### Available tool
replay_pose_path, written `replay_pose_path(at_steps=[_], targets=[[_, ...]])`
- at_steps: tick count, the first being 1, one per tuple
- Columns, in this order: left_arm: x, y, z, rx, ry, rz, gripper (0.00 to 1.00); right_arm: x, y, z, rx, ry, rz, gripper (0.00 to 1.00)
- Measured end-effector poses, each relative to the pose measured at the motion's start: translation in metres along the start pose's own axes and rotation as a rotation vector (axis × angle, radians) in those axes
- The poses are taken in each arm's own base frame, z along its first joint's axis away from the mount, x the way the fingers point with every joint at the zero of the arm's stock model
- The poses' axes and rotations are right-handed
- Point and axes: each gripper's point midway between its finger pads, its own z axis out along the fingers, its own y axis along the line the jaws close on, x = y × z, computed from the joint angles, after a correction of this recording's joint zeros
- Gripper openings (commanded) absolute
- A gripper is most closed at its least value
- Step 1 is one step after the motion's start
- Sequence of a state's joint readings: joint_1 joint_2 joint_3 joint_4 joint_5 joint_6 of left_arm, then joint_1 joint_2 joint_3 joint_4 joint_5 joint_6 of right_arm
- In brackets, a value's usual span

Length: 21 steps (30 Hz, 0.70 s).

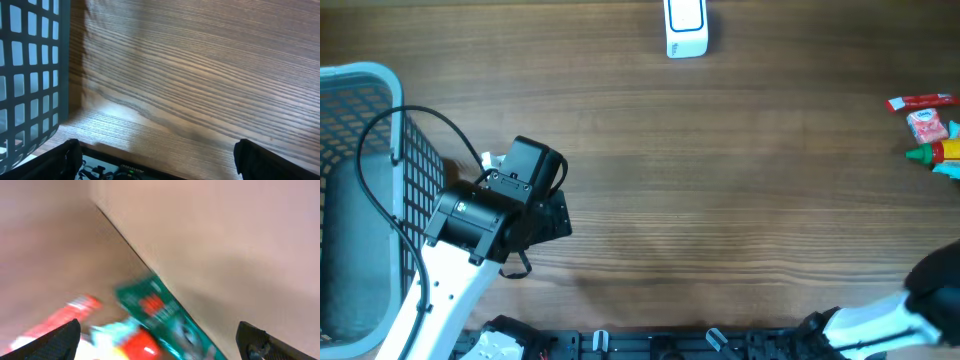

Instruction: Scan the item barcode

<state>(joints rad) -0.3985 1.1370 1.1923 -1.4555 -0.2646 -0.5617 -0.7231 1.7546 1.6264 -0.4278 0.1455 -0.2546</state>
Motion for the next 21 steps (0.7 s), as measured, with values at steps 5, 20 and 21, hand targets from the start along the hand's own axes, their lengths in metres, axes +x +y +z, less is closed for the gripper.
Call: replay_pose_path(at_steps=[5,20,21], targets=[[0.000,0.000,0.000,0.000,0.000,0.000,1.00,-0.095,0.135,-0.197,-0.488,-0.333,0.086,1.00],[0.000,0.000,0.000,0.000,0.000,0.000,1.00,-0.009,0.245,-0.346,-1.098,0.202,0.380,1.00],[0.000,0.000,0.000,0.000,0.000,0.000,1.00,-0.009,0.245,-0.345,-1.092,0.170,0.334,1.00]])
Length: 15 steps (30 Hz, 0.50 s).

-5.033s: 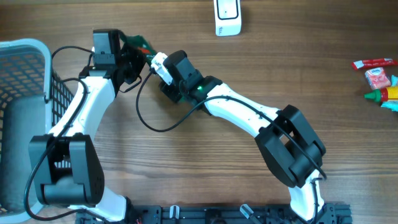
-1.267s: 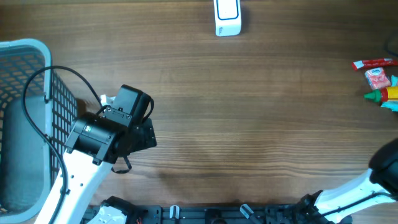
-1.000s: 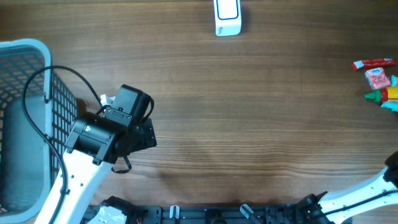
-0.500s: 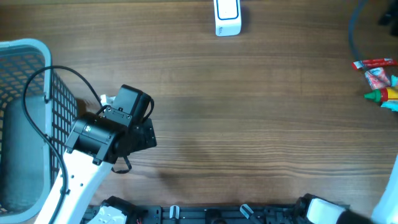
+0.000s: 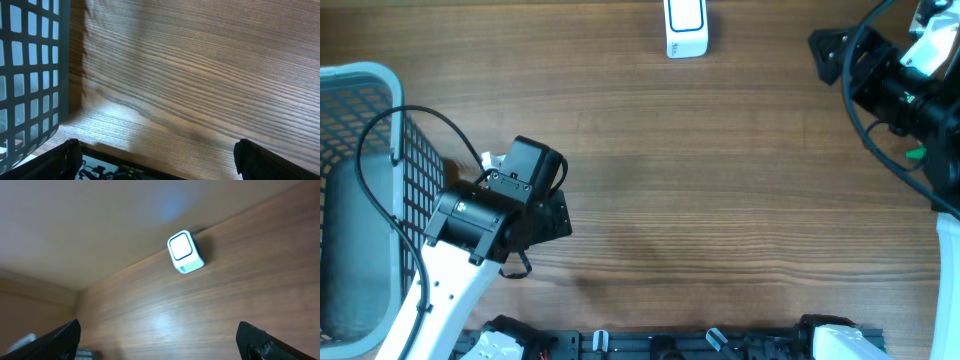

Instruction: Scan the item barcode

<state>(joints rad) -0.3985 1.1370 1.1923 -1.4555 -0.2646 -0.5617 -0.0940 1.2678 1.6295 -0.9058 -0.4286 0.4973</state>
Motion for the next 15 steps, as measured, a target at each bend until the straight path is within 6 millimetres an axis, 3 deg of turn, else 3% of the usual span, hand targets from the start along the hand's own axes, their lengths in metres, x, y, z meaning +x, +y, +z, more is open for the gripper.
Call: replay_pose_path(at_steps=[4,9,10,12,15], targets=[[0.000,0.000,0.000,0.000,0.000,0.000,1.00,0.002,-0.006,-0.004,0.053,-0.034,-0.130,1.00],[0.000,0.000,0.000,0.000,0.000,0.000,1.00,0.026,-0.015,-0.052,0.083,-0.207,-0.206,1.00],[0.000,0.000,0.000,0.000,0.001,0.000,1.00,0.036,-0.018,-0.065,0.075,-0.266,-0.226,1.00],[0.000,0.000,0.000,0.000,0.001,0.001,1.00,0.049,-0.024,-0.074,0.058,-0.339,-0.256,1.00],[0.000,0.000,0.000,0.000,0.001,0.000,1.00,0.086,-0.044,-0.081,0.012,-0.472,-0.310,1.00]])
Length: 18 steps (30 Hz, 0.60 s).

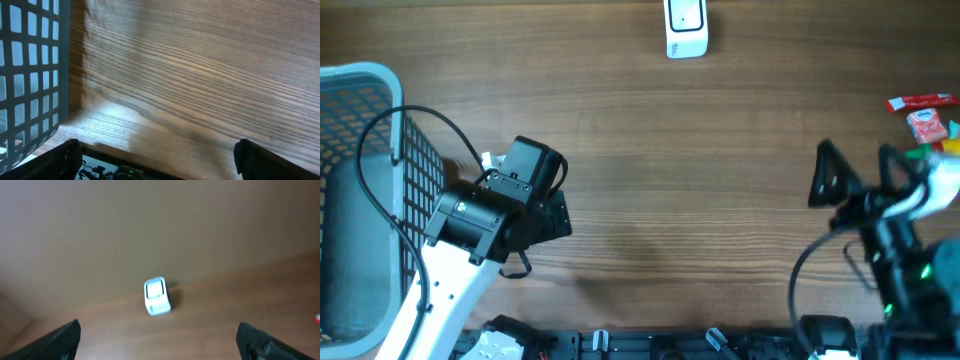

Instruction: Scan the item barcode

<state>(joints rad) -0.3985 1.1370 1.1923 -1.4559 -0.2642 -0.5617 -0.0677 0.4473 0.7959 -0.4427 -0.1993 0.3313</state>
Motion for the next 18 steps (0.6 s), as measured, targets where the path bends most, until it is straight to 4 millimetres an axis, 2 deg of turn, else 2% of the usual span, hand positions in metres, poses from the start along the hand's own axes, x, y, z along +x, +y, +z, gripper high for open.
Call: replay_pose_path(at_steps=[2,3,5,8,13,16,17,18], targets=[[0.000,0.000,0.000,0.001,-0.002,0.000,1.00,0.004,0.000,-0.008,-0.048,-0.149,-0.047,1.00],[0.000,0.000,0.000,0.001,-0.001,0.001,1.00,0.017,-0.003,-0.015,-0.068,-0.211,-0.067,1.00],[0.000,0.000,0.000,0.001,-0.001,0.000,1.00,0.024,-0.004,-0.020,-0.103,-0.318,-0.091,1.00],[0.000,0.000,0.000,0.001,-0.001,0.000,1.00,0.039,-0.011,-0.015,-0.140,-0.434,-0.122,1.00],[0.000,0.000,0.000,0.001,-0.001,0.000,1.00,0.102,-0.038,0.014,-0.100,-0.311,-0.097,1.00],[0.000,0.000,0.000,0.001,-0.001,0.000,1.00,0.122,-0.047,0.020,-0.073,-0.233,-0.085,1.00],[0.000,0.000,0.000,0.001,-0.001,0.000,1.00,0.134,-0.051,0.023,-0.057,-0.183,-0.078,1.00],[0.000,0.000,0.000,0.001,-0.001,0.000,1.00,0.153,-0.059,0.026,-0.029,-0.102,-0.062,1.00]])
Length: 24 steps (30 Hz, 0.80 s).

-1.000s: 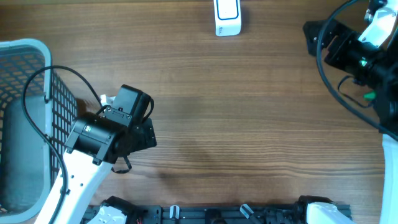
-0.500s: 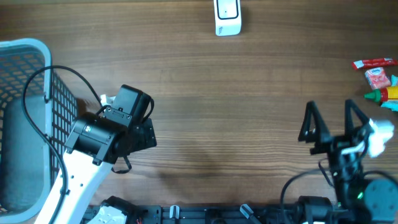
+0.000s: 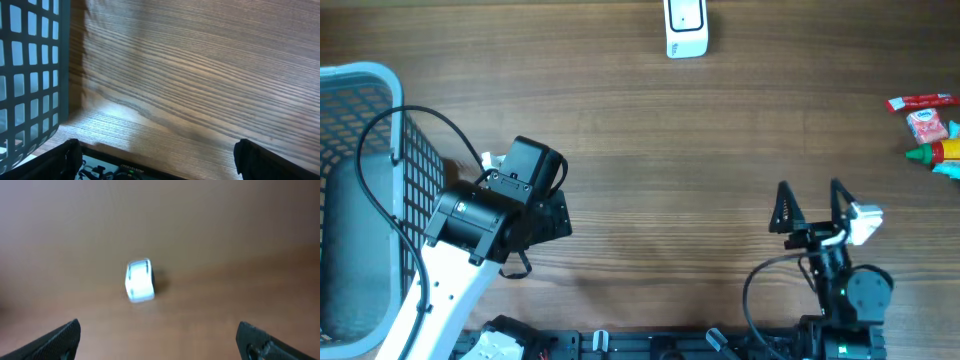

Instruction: Scan the item barcode

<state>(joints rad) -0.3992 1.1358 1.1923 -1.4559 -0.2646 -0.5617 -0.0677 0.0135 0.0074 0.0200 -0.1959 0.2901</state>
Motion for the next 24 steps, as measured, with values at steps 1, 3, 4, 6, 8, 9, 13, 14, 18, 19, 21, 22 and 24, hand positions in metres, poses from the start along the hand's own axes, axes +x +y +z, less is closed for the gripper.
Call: replay_pose_path(at_steps=[1,3,4,6,8,9,13,14,18,19,21,22,24], targets=[[-0.0001,-0.0001,0.0000,0.000,0.000,0.000,1.00,0.0054,-0.0022,0.0000,0.009,0.020,0.003,1.00],[-0.0001,-0.0001,0.0000,0.000,0.000,0.000,1.00,0.0034,-0.0019,0.0000,0.009,0.012,-0.014,1.00],[0.0000,0.0000,0.0000,0.000,0.000,0.000,1.00,0.0032,-0.0021,0.0000,0.010,0.012,-0.041,1.00],[-0.0001,-0.0001,0.0000,0.000,0.000,0.000,1.00,0.0032,-0.0021,0.0000,0.010,0.012,-0.101,1.00],[-0.0001,-0.0001,0.0000,0.000,0.000,0.000,1.00,0.0032,-0.0021,0.0000,0.009,0.012,-0.127,1.00],[-0.0001,-0.0001,0.0000,0.000,0.000,0.000,1.00,0.0032,-0.0021,0.0000,0.009,0.012,-0.133,1.00],[-0.0001,-0.0001,0.0000,0.000,0.000,0.000,1.00,0.0034,-0.0022,0.0000,0.009,0.012,-0.136,1.00],[-0.0001,-0.0001,0.0000,0.000,0.000,0.000,1.00,0.0032,-0.0021,0.0000,0.009,0.012,-0.136,1.00],[-0.0001,-0.0001,0.0000,0.000,0.000,0.000,1.00,0.0033,-0.0022,0.0000,0.009,0.012,-0.136,1.00],[-0.0001,-0.0001,0.0000,0.000,0.000,0.000,1.00,0.0032,-0.0021,0.0000,0.009,0.012,-0.136,1.00],[-0.0001,-0.0001,0.0000,0.000,0.000,0.000,1.00,0.0032,-0.0021,0.0000,0.009,0.012,-0.136,1.00],[-0.0001,-0.0001,0.0000,0.000,0.000,0.000,1.00,0.0032,-0.0021,0.0000,0.009,0.012,-0.136,1.00],[-0.0001,-0.0001,0.0000,0.000,0.000,0.000,1.00,0.0032,-0.0021,0.0000,0.009,0.012,-0.136,1.00]])
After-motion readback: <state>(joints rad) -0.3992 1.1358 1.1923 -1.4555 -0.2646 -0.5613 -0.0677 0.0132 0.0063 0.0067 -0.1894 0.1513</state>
